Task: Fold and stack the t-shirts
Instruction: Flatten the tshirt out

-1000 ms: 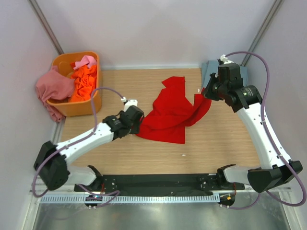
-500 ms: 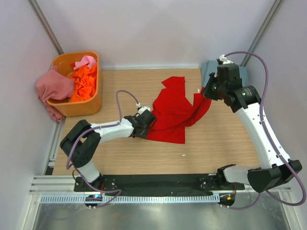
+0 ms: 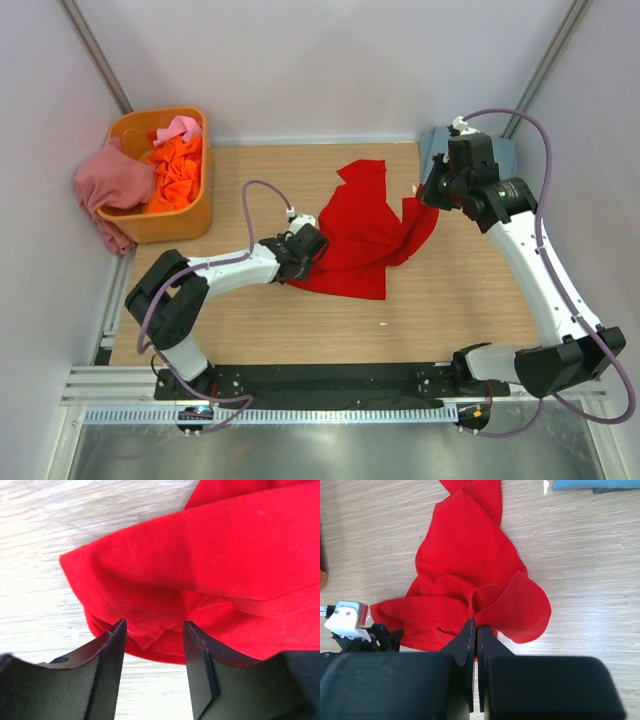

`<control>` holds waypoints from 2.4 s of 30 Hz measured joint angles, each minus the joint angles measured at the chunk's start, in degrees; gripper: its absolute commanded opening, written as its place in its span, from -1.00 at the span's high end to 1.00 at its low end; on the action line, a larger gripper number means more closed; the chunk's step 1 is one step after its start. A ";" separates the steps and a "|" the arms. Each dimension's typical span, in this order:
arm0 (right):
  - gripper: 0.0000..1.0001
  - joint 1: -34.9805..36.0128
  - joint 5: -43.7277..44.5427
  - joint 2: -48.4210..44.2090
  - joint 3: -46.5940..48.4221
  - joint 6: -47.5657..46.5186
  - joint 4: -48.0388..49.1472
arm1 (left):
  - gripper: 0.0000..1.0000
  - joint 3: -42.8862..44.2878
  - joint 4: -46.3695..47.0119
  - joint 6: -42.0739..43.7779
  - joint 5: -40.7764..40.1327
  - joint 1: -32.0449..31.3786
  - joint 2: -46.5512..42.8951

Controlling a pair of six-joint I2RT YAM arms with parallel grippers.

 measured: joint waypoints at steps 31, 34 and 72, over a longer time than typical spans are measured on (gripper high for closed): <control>0.97 0.00 1.92 1.99 3.98 -1.68 -2.71 | 0.99 7.04 -9.18 0.92 -1.44 3.02 -5.57; 0.98 0.00 2.95 2.89 10.32 -2.86 -4.39 | 1.00 12.37 -14.60 1.31 -2.12 3.02 -12.83; 0.98 3.45 1.22 -14.10 44.59 -17.35 6.36 | 1.00 63.01 -31.56 25.11 3.93 3.04 -38.25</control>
